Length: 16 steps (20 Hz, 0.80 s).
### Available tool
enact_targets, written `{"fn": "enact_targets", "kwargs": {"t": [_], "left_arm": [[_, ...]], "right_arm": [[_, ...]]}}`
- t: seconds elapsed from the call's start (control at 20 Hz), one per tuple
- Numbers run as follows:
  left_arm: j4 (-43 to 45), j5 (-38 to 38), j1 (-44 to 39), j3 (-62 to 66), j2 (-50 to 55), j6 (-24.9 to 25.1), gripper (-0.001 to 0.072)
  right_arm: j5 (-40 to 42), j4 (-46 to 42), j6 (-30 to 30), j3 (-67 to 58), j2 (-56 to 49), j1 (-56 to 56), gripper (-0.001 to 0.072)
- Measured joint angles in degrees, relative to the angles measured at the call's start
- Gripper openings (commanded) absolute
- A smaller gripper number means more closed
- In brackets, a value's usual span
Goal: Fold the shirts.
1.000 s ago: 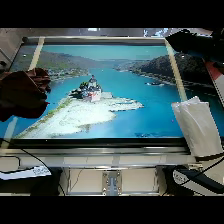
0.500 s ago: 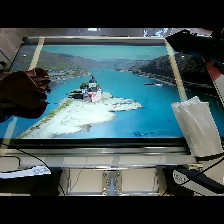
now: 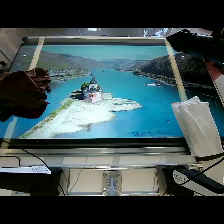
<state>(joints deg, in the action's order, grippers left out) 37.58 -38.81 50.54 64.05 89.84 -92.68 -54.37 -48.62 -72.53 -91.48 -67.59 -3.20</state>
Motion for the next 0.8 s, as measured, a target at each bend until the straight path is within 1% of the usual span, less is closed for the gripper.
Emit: {"fn": "enact_targets", "kwargs": {"t": [0.05,0.25,0.35,0.45,0.6,0.7,0.8], "left_arm": [[-2.4,0.4,-0.1,0.0,0.4,1.6,0.0012],[-10.5,0.5,-0.2,0.0,0.6,7.3,0.0010],[-14.7,-0.8,-0.2,0.0,-0.8,10.8,0.0010],[-19.7,-4.4,-0.3,0.0,-3.3,15.8,0.0010],[-27.6,-13.7,-2.4,0.0,-9.4,23.5,0.0010],[-30.8,-19.5,-6.3,0.0,-14.8,26.8,0.0010],[-32.2,-22.6,-12.5,0.0,-20.3,28.7,0.0010]], "right_arm": [[0.0,0.0,0.0,0.0,0.0,0.0,0.0267],[0.0,0.0,0.0,0.0,0.0,0.0,0.0267],[0.0,0.1,0.0,0.0,0.0,0.0,0.0267],[0.0,1.1,0.0,0.0,0.1,0.0,0.0267],[0.0,4.9,0.0,-0.1,0.7,0.0,0.0267],[-1.2,7.0,0.0,-1.0,1.7,0.0,0.0267],[-3.7,8.2,0.0,-3.4,2.9,0.0,0.0267]]}}
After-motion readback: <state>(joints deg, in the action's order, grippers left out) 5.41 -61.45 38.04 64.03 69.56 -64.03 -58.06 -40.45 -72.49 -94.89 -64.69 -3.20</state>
